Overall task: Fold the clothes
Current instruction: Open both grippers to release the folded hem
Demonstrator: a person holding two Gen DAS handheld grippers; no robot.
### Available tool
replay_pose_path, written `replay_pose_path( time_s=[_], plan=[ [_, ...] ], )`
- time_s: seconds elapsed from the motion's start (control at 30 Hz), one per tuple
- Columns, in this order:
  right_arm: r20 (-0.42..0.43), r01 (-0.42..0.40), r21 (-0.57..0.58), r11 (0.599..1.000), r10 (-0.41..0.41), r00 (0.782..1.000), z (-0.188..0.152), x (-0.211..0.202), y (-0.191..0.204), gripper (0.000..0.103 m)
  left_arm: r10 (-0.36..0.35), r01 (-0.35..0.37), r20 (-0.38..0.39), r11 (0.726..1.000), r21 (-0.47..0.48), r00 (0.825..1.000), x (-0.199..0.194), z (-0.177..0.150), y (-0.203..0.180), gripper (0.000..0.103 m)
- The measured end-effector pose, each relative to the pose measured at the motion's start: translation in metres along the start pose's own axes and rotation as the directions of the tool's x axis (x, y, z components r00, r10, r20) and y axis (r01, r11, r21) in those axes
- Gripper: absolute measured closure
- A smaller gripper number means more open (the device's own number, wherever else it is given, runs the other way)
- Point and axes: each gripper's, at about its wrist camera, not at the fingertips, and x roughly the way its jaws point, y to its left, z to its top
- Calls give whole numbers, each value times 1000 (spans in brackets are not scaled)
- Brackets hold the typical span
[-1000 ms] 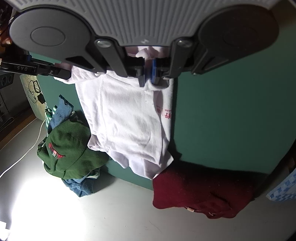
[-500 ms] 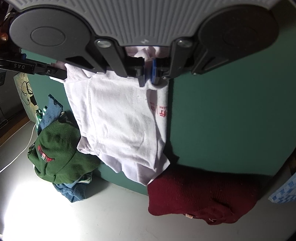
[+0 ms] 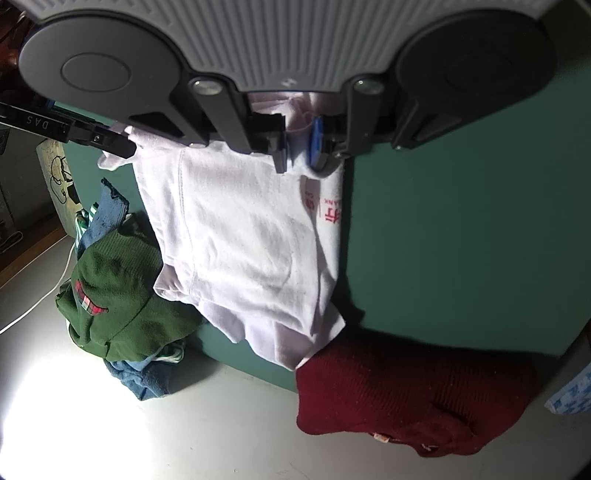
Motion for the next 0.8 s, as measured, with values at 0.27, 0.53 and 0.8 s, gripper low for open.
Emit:
replay_pose_path(
  time_s=[0.27, 0.53, 0.8],
  plan=[
    [60, 9, -132, 991, -1, 998, 3, -21, 19, 68, -83, 83, 105, 997, 3, 991, -48, 11, -3, 34],
    [25, -2, -386, 922, 12, 1000, -23, -27, 56, 81, 3, -45, 94, 891, 451, 996, -69, -58, -62, 69],
    [-19, 59, -514, 856, -80, 997, -41, -4, 70, 90, 88, -113, 75, 873, 474, 993, -18, -60, -66, 83]
  ],
)
